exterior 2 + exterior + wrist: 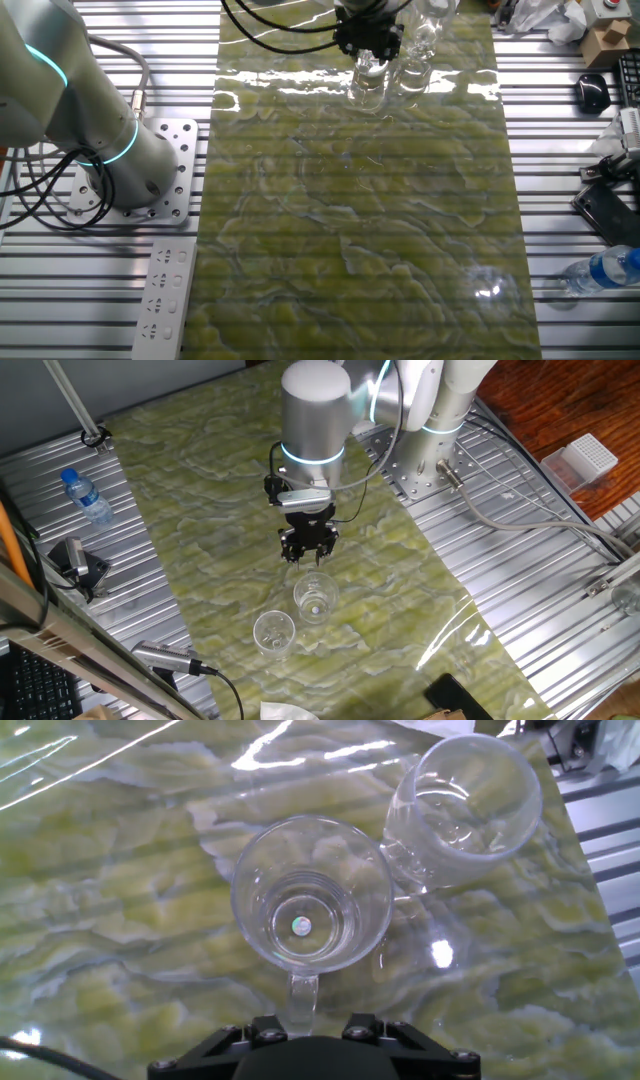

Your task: Pour the water from one cup into another empty cup

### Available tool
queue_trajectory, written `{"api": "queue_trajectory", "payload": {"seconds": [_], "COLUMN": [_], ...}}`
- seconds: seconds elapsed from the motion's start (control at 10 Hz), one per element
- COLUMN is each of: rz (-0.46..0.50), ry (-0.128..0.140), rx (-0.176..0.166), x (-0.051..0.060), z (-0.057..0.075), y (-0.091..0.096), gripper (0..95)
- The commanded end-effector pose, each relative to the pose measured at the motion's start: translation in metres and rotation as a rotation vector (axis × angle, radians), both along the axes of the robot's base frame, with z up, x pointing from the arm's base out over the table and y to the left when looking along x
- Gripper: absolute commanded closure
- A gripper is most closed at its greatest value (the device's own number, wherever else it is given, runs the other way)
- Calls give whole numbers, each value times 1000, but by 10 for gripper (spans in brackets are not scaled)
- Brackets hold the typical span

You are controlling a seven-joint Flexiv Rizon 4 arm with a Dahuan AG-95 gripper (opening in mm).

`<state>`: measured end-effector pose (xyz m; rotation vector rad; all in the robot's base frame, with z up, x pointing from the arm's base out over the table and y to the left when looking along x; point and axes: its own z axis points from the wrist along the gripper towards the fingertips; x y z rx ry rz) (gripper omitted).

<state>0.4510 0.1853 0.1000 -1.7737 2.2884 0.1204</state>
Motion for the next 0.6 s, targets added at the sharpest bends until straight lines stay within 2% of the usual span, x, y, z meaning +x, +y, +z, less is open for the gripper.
{"api": "queue_trajectory", "payload": {"seconds": [0.1,0.6], "rz": [2,0], "ry": [-5,-15], "rx": [3,12], "x": [0,-1], "z": [-1,-10], "y": [2,6], "gripper": [570,570]}}
